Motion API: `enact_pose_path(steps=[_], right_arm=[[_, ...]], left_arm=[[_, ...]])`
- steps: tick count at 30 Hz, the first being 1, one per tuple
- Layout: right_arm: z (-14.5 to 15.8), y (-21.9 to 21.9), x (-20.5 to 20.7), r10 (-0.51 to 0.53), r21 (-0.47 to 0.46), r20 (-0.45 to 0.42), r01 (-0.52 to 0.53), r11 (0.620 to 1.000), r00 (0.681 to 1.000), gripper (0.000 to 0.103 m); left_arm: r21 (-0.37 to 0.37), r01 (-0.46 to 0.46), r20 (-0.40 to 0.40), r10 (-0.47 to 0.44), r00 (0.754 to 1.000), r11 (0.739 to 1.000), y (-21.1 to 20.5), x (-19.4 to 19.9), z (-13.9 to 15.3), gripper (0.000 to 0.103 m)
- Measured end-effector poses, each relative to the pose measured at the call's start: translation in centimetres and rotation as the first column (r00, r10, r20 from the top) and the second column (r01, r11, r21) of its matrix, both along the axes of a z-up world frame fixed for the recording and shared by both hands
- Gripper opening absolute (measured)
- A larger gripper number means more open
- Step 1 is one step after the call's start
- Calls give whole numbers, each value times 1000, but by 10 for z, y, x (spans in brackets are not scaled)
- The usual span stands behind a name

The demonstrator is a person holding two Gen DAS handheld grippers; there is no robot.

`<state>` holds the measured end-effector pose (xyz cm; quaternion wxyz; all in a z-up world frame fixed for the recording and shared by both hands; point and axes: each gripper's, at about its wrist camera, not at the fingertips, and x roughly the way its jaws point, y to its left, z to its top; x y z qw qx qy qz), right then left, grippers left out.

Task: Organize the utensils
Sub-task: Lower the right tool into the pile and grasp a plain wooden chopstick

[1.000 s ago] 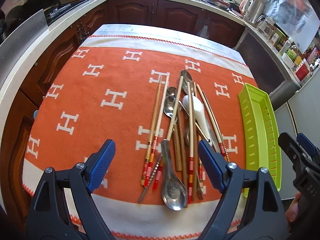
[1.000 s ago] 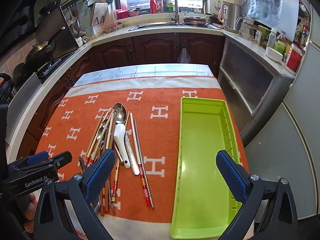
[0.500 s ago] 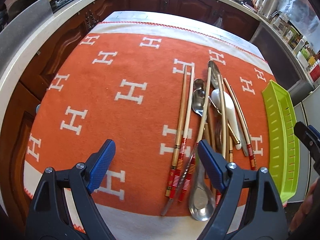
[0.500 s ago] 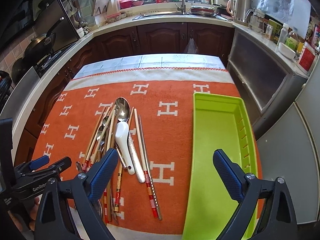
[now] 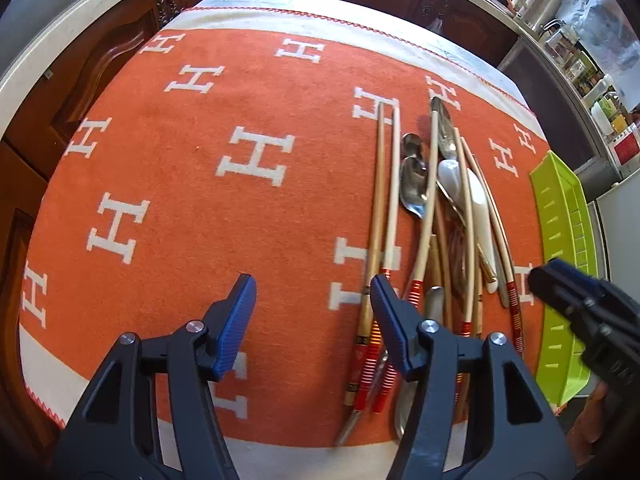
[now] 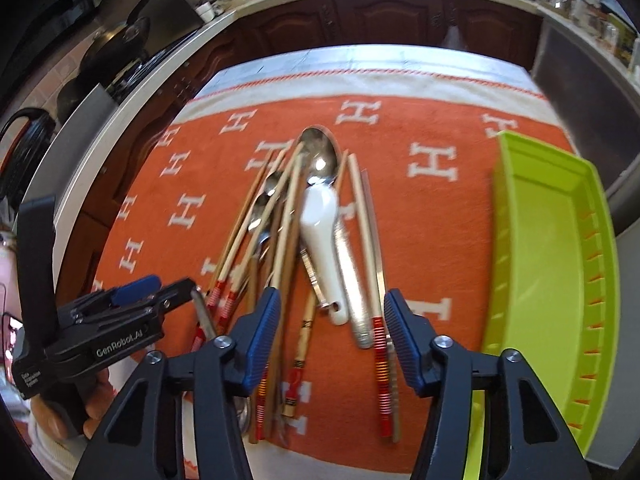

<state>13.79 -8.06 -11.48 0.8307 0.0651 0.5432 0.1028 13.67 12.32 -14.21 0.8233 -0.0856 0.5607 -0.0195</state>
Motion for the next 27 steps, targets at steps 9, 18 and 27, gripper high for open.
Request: enact_pose_path(steps=[9,18,27], right_arm=[[-37,20,9,41,57,-100,-36,998,994,35],[-40,30,17,73,55,-98,-68,996,993,20],[-35,43,4,120,9,-90,-120,993,989,16]], left_arm=[[-30,-16,-16,16,1000,999,13,4,-7,54],[-48,2,4,-2,1000,999,10,4,0,54],[-69,4,18,-3,1000,998,10,1,7,54]])
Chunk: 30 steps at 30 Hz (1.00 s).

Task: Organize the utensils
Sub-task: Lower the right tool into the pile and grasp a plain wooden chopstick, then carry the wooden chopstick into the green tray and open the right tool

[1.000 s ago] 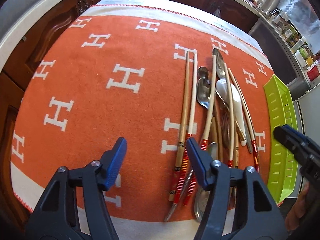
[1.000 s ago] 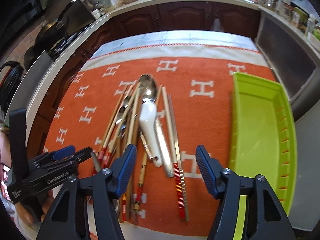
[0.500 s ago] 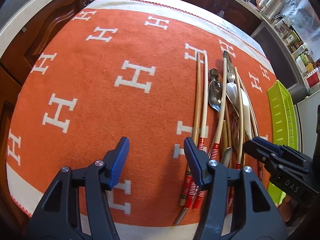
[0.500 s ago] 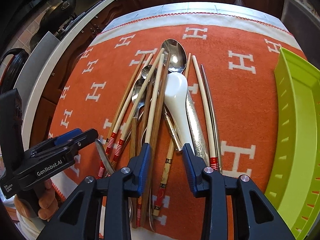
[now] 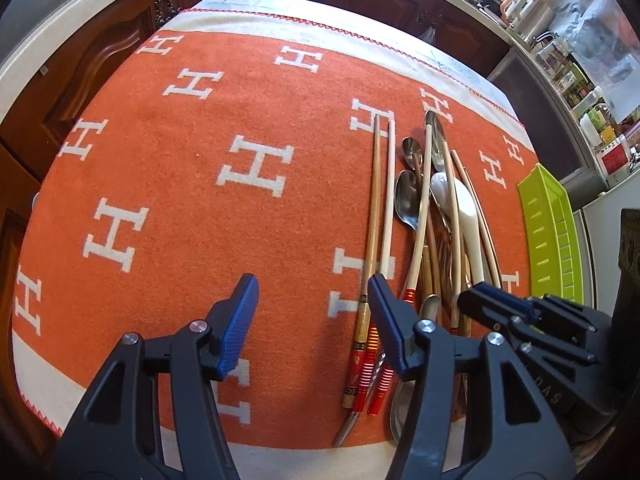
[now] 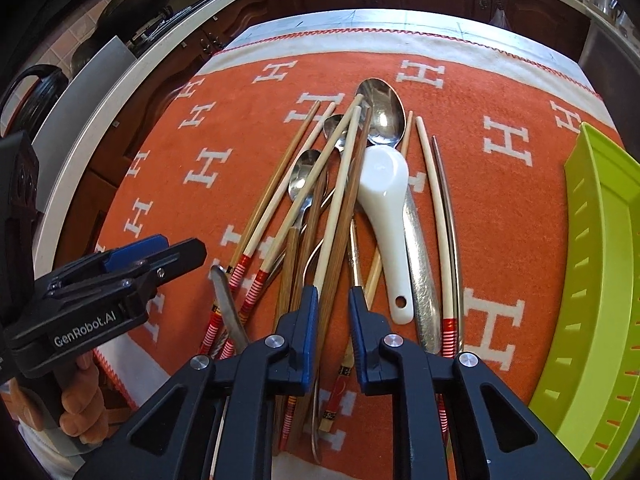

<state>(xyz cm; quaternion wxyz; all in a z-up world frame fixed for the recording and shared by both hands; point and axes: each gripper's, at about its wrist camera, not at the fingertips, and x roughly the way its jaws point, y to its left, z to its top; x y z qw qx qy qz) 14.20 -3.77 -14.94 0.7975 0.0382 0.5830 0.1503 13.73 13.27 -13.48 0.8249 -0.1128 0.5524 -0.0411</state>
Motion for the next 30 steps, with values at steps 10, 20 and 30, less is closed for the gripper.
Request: enact_pose_path(steps=[10,20,30], right_arm=[[-3,3,-7,19,24,-17,-19,1000,1000,11],[-9,-14,-4,-18,114,-75,27,993,997,7],[1,-39,-14,-55,180,-78,68,981,995,7]], left_arm=[[-13,1,17,-1,1000,1000,3,-7,7,54],[-10,13,30,-13,999,1000,1,-16,15,54],[2,43,36,-43,998,999,-13,-23,24,54]])
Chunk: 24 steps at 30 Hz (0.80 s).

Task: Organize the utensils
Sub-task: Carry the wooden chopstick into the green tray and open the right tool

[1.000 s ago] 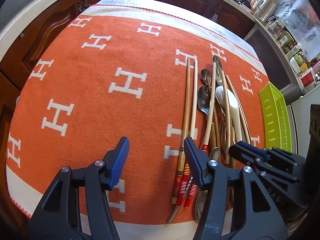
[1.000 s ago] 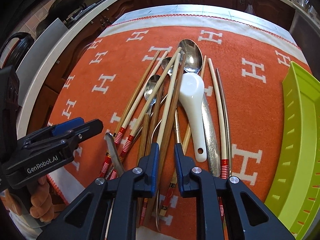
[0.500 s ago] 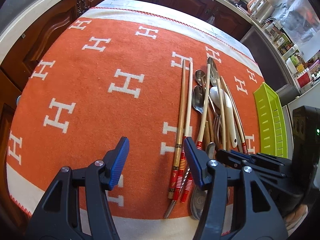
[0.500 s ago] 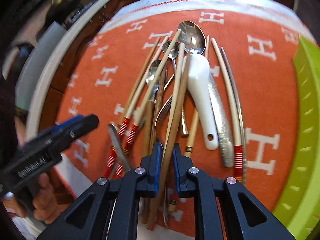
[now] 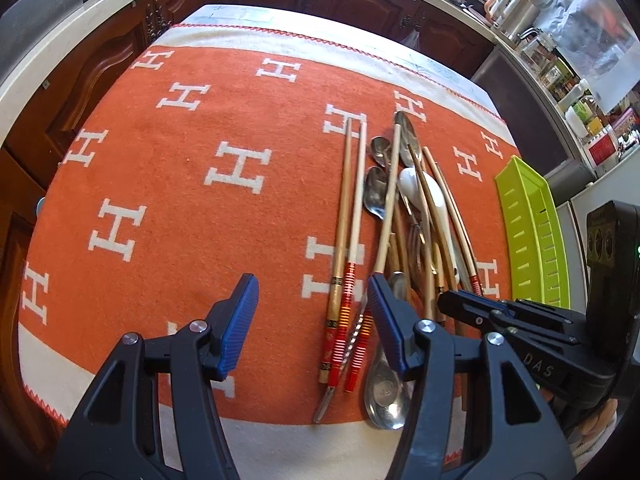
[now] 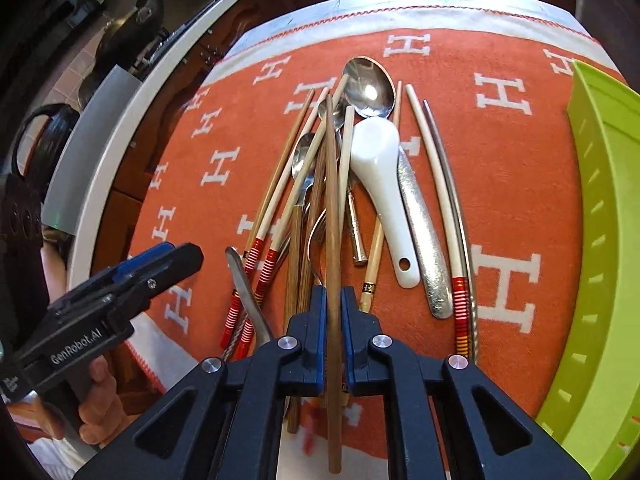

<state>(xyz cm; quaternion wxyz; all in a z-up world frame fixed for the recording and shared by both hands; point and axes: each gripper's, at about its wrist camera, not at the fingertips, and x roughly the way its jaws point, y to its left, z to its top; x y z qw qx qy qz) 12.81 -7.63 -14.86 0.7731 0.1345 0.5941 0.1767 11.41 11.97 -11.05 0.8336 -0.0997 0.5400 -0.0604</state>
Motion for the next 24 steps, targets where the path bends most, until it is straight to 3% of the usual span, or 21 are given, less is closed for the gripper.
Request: enact_pose_path(steps=[11,15,19,24], right_arm=[[38,-44,-18,-80,20,100,79,997,992,7],[57,-71,-29,-146,-2,160,148,989,976,7],[75,-111,-40,-228,-28,216,240,970,949,7],[76,-153,-50,-304,-65,243,328,942,921,7]], left_arm=[[9,99,-3,-99,995,995,-40,-10,7,54],[20,155,4,-155,988,988,-62,-17,6,54],[28,194,9,-194,981,981,-81,-20,3,46],[45,199,-37,-198,980,979,-95,-15,-13,41]])
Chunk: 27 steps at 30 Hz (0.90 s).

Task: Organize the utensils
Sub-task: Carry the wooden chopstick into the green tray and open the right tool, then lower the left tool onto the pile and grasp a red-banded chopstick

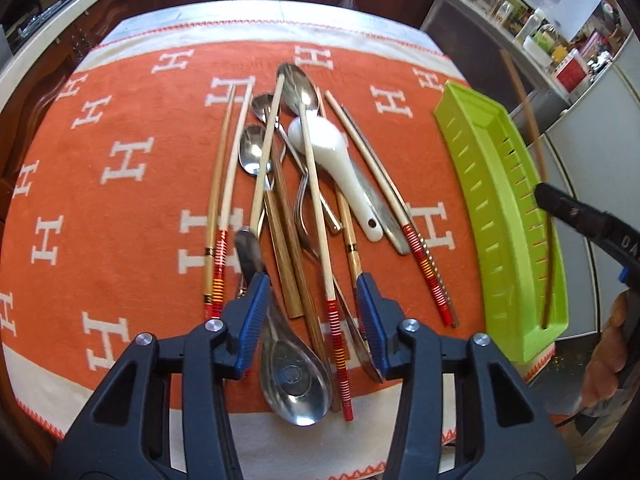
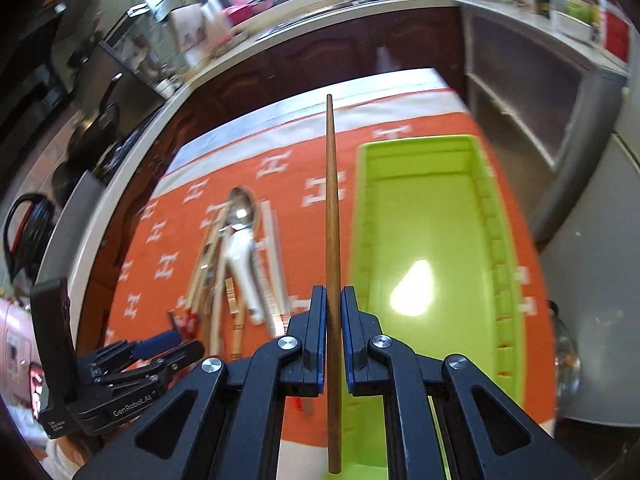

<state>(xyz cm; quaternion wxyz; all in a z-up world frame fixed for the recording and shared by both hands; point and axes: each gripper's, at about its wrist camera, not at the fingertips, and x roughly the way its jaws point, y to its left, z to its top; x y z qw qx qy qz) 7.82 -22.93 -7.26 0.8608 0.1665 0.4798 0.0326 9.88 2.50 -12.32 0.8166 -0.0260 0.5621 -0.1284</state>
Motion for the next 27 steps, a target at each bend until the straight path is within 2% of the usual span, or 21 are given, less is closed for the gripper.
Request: enact_pose_path(steps=[4,10,18,23,27], right_arm=[[-11,-28,-4,-40,-12,-23,40,999,999,7],[-31,-41,-10,-46,-60,-61,42,997,997,7],[-52,-41,-12,-53,-41,-87,50,998,995,10],[-50,-40,-10,-59,-36,-79,56,998,995,11],[-49,-36,-11,-49,-31,-71,47,998,996,11]], left_arm=[[13,-19,-21,20,1000,1000,-5,5,-8,33],[38,-47,-38,49,998,998,-9,12,-13,25],[66,-60,-17,61,998,996,-13,11,-6,23],[79,-52,23,50,998,996,-17,6,7,23],[92,-24,16,22,1000,995,-24,6,4,23]])
